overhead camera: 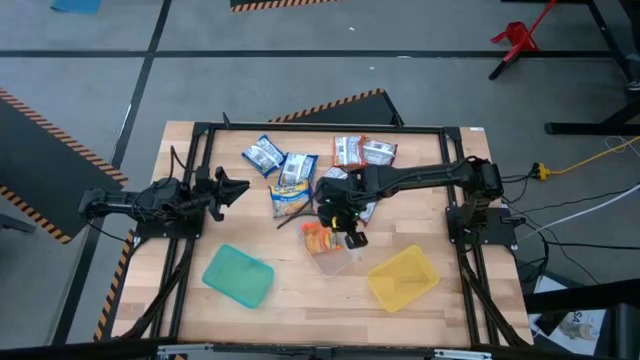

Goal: Sort Maruchan noodles
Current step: Put the left orange noodle pack into the transparent bin

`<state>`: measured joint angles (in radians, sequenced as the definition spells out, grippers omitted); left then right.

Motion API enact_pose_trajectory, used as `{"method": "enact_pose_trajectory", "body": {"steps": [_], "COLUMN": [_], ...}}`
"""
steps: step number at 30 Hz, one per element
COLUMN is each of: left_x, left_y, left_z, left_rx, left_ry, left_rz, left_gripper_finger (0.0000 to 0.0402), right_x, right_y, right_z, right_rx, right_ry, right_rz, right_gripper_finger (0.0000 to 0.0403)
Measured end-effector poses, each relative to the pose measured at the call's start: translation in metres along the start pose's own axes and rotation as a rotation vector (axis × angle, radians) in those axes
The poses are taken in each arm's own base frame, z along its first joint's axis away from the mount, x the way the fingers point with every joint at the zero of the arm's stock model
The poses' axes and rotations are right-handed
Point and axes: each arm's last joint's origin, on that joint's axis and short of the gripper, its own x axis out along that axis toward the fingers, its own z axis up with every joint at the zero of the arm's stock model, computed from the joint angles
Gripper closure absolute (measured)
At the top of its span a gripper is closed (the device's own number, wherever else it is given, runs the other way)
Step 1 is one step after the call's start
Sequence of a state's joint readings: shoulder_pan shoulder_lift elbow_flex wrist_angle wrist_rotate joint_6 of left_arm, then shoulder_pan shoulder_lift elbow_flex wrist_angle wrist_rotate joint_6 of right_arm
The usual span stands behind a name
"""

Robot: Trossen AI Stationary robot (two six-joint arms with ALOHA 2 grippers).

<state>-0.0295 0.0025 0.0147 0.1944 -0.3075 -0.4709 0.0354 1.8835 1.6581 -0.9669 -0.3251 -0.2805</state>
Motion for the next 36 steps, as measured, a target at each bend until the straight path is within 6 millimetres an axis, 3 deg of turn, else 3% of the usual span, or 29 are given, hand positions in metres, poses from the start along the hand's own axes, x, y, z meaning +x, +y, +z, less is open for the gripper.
{"method": "enact_pose_trajectory", "body": {"steps": [4, 14, 19, 28, 36], "left_x": [0.0, 0.0, 0.0, 0.0, 0.0], "left_y": [0.0, 0.001, 0.001, 0.002, 0.002], "left_z": [0.0, 0.0, 0.0, -0.003, -0.003], "left_rx": [0.001, 0.002, 0.003, 0.01, -0.004], "left_ry": [-0.006, -0.01, -0.008, 0.016, 0.016], "left_rz": [0.013, 0.022, 0.025, 0.037, 0.036], "left_gripper_finger": [0.0335, 0.0335, 0.0335, 0.0335, 0.0335], "right_x": [0.001, 0.002, 0.021, 0.076, 0.079], "right_y": [0.001, -0.008, -0.016, -0.034, -0.03], "right_z": [0.0, 0.011, 0.019, 0.008, -0.001], "right_rx": [-0.046, -0.146, -0.161, -0.122, -0.1], "right_ry": [0.008, -0.056, -0.103, 0.042, 0.113], "right_rz": [-0.008, -0.213, -0.222, -0.217, -0.12], "right_gripper_finger": [0.0403, 0.0402, 0.0402, 0.0402, 0.0402]}}
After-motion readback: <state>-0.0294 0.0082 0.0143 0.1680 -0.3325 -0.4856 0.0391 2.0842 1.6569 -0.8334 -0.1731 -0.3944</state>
